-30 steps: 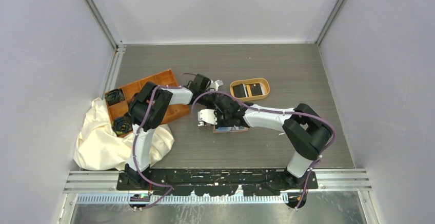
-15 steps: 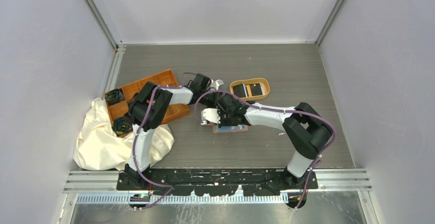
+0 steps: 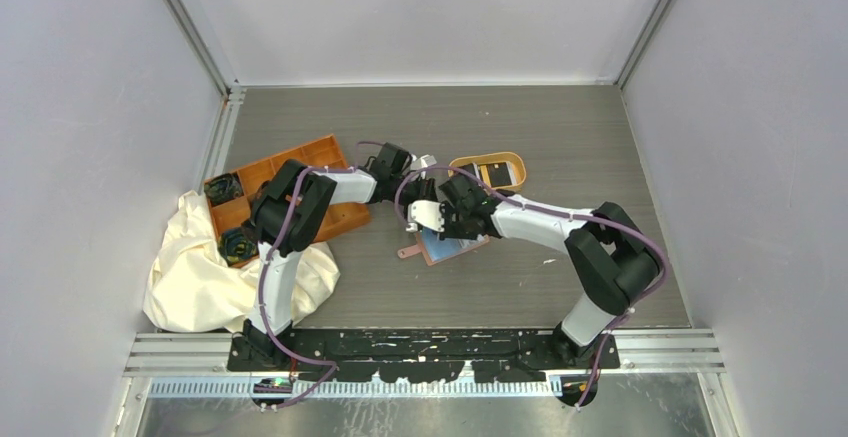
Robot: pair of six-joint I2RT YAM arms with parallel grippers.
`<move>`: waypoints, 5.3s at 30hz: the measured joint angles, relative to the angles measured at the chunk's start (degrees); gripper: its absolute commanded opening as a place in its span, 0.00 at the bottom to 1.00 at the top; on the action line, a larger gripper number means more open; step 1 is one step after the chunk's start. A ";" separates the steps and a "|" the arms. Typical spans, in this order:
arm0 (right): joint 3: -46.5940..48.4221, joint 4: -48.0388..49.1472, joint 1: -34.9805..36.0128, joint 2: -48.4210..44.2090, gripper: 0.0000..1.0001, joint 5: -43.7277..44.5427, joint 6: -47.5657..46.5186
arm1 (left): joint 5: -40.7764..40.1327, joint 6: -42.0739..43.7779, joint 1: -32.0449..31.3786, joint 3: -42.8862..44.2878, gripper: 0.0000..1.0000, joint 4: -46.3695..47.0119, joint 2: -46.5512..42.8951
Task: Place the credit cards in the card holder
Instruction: Insert the credit card into the card holder, then close the card holder at the center of the board.
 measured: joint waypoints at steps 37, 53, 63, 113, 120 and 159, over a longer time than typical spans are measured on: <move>3.74 -10.05 -30.21 -6.91 0.44 -42.07 33.05 | -22.69 6.29 2.08 -39.08 0.89 12.20 -54.34; 8.68 -16.06 -28.39 2.93 0.45 -31.50 32.57 | -25.40 -1.22 3.78 -50.71 0.79 15.06 -57.79; 11.89 -19.71 -25.38 8.57 0.46 -27.96 31.50 | -34.21 -4.94 -4.79 -51.30 0.63 13.75 -54.36; 18.40 -29.38 -25.07 11.98 0.45 -35.56 30.21 | -23.69 -1.18 -11.28 -14.88 0.02 8.11 -25.16; 17.68 -27.12 -33.18 4.92 0.39 -34.73 30.75 | -21.77 -2.64 -11.76 -11.74 0.02 9.09 -18.60; -8.20 0.55 -22.01 -20.28 0.38 -43.34 20.83 | -29.55 1.42 -10.54 -30.93 0.45 20.59 -39.91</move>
